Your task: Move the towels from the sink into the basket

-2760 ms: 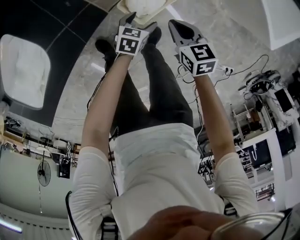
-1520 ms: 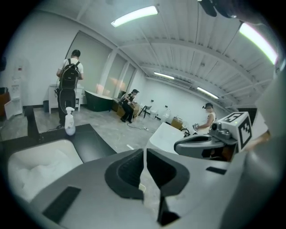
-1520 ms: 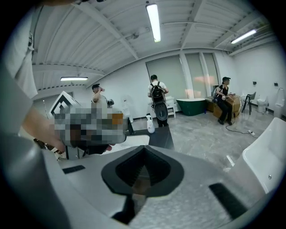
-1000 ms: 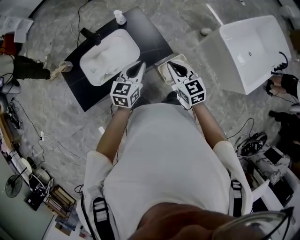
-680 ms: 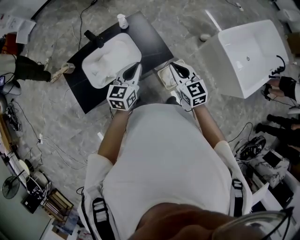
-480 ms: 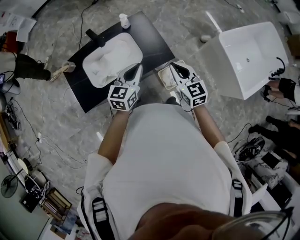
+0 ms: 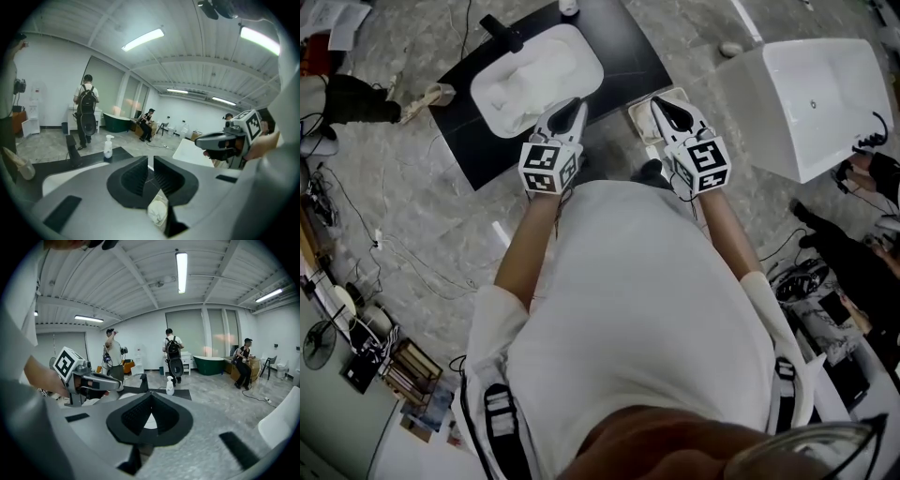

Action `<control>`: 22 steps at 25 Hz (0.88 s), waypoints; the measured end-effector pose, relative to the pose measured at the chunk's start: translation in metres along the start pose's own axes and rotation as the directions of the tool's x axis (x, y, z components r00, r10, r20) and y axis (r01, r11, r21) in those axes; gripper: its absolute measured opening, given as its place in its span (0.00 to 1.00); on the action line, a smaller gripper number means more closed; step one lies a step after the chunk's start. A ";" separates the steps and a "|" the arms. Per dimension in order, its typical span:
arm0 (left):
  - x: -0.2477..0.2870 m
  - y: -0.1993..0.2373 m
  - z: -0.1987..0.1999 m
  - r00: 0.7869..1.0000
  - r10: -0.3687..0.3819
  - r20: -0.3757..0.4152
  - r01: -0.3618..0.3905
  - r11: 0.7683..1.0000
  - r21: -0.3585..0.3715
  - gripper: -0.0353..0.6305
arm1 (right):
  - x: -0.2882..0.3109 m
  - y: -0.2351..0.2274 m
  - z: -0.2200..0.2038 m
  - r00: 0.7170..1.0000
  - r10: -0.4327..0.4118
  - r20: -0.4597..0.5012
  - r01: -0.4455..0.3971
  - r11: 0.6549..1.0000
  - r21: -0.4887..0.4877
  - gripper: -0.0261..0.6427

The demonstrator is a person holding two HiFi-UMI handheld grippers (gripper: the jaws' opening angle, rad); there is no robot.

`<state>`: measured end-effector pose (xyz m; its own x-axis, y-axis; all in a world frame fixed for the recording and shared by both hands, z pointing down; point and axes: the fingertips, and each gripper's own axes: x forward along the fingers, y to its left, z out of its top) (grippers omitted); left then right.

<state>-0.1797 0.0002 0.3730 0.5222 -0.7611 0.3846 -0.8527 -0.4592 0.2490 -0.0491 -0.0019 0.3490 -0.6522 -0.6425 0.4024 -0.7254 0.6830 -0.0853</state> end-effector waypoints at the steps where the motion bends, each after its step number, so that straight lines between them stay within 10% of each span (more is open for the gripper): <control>1: -0.001 0.011 -0.008 1.000 0.014 -0.018 -0.014 1.000 -0.002 0.08 | 0.005 0.003 -0.004 1.000 0.004 -0.009 -0.004 1.000 0.002 0.03; 10: 0.004 0.132 -0.077 0.978 0.126 -0.165 -0.122 0.992 0.031 0.10 | 0.063 0.028 -0.052 0.993 0.031 -0.116 -0.023 0.997 0.071 0.03; 13: 0.018 0.170 -0.110 0.961 0.118 -0.252 -0.112 0.993 0.036 0.29 | 0.086 0.036 -0.068 0.989 0.041 -0.142 -0.028 0.996 0.090 0.03; 22: 0.088 0.285 -0.222 0.820 0.184 -0.542 -0.104 0.979 0.176 0.57 | 0.148 0.050 -0.123 0.974 0.047 -0.222 -0.009 0.986 0.169 0.03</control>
<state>-0.3739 -0.0957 0.6748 0.2781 -0.4603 0.8431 -0.8911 -0.4513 0.0475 -0.1546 -0.0202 0.5165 -0.6201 -0.5167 0.5903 -0.7465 0.6200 -0.2415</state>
